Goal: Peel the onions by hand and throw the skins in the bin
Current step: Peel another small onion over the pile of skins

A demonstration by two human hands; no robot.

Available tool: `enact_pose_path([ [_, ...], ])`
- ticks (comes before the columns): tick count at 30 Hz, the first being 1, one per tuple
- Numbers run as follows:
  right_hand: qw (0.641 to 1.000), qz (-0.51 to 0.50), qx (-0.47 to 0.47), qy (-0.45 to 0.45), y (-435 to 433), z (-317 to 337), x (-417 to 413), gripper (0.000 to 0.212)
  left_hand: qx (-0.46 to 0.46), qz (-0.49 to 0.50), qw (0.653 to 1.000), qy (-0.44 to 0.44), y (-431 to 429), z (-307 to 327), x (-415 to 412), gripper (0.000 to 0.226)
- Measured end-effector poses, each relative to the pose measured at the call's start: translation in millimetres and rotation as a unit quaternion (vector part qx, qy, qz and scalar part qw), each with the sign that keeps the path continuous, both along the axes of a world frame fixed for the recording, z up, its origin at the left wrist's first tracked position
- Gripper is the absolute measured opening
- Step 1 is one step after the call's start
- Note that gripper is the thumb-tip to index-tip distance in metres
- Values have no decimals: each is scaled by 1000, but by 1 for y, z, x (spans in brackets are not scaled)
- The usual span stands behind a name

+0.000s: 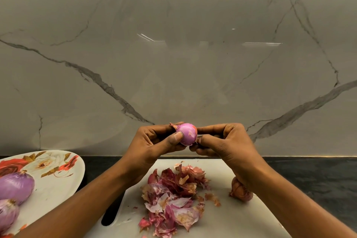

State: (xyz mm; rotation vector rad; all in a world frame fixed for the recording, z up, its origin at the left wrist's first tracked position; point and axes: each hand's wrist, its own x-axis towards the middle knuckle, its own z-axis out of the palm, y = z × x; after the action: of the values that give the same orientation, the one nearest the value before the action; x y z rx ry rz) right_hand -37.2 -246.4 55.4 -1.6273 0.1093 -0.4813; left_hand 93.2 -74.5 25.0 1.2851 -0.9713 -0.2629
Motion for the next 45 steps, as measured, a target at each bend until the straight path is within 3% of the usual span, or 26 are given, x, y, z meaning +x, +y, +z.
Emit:
enact_pose_path([
  [16, 999, -28, 29, -8, -8, -1, 2, 9, -47, -13, 992, 113, -1, 3, 4, 42],
  [23, 1000, -22, -9, 6, -12, -5, 4, 9, -64, -47, 979, 189, 1, 8, 3, 40],
  [27, 997, -15, -71, 30, -9, -7, 6, 25, -69, -66, 969, 229, 3, 10, 1, 43],
  [31, 998, 5, -48, 39, -9, -6, 7, 28, -57, -73, 971, 219, 3, 9, 1, 43],
  [34, 999, -2, -37, 7, -7, -2, 5, 13, -48, -65, 975, 205, 3, 8, 2, 44],
  [39, 990, -15, -138, -37, -6, -7, 6, 49, 1, -45, 986, 161, -1, 7, -1, 44],
  [45, 984, -13, -169, -57, -6, -7, 3, 35, 19, -35, 988, 149, 0, 9, -3, 49],
])
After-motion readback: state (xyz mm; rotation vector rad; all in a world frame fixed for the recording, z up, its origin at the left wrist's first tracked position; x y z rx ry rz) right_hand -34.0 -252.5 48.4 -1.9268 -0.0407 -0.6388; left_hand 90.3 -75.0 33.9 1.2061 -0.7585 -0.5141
